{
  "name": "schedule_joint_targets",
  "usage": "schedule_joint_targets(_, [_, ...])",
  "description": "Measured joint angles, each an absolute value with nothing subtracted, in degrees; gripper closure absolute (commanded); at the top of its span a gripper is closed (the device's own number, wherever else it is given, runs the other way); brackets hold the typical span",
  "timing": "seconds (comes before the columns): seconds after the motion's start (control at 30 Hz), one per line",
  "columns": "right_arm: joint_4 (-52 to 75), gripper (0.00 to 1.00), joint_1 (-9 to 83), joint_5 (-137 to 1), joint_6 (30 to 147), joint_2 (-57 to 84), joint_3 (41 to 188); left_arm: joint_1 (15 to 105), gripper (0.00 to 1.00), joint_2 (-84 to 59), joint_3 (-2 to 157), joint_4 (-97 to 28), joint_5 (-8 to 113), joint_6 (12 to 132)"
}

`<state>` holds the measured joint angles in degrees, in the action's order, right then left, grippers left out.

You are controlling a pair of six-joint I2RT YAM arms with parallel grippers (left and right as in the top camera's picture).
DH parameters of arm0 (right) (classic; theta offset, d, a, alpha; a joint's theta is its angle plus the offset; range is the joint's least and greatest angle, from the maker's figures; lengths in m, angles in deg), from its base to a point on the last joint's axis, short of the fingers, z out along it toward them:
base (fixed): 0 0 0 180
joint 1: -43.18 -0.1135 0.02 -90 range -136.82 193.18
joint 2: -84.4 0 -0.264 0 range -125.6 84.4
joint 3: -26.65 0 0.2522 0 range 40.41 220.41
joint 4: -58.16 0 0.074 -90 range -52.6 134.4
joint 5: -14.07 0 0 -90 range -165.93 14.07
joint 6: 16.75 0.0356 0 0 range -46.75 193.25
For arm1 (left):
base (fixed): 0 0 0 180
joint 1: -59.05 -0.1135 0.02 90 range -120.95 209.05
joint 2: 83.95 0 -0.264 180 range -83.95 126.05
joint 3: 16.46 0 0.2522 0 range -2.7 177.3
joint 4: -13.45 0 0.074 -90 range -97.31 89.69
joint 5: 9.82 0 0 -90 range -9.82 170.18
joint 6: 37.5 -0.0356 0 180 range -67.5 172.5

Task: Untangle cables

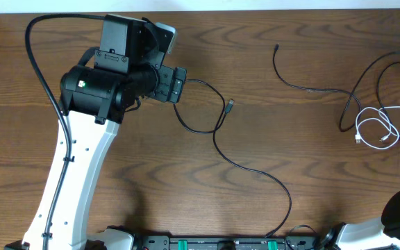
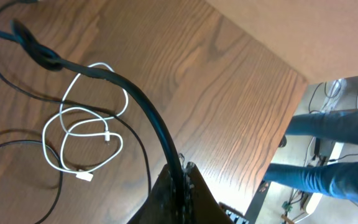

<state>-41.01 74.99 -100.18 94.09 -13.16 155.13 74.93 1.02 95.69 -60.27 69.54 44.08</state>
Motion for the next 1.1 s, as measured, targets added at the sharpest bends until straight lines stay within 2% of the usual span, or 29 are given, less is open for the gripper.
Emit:
schedule_joint_targets(0.3, [-38.9,0.98,75.1,-95.4,92.8,-13.2,154.2,74.9,0.14,1.0,95.7,-60.4,69.5,43.2])
schedule_joint_targets(0.33, [-38.9,0.94,75.1,-95.1,92.7,-13.2,154.2,74.9,0.14,1.0,95.7,-60.4,69.5,43.2])
schedule_joint_targets(0.37, [-38.9,0.86,75.1,-94.9,92.5,-13.2,154.2,74.9,0.14,1.0,95.7,-60.4,69.5,43.2])
schedule_joint_targets(0.4, [-38.9,0.77,75.1,-94.7,92.3,-13.2,154.2,74.9,0.14,1.0,95.7,-60.4,69.5,43.2])
schedule_joint_targets(0.43, [-38.8,0.64,75.2,-94.7,92.3,-13.2,154.2,74.9,0.14,1.0,95.7,-60.4,69.5,43.2])
schedule_joint_targets(0.53, [-38.8,0.54,75.2,-94.1,92.0,-13.2,154.2,74.9,0.14,1.0,95.7,-60.4,69.5,43.0])
schedule_joint_targets(0.9, [-37.3,0.50,74.9,-89.6,89.7,-13.2,154.2,74.9,0.14,1.0,95.7,-60.5,69.5,43.0])
schedule_joint_targets(1.1, [-35.4,0.48,70.7,-85.3,85.2,-12.9,154.1,74.9,0.14,1.0,95.7,-60.5,69.5,43.0])
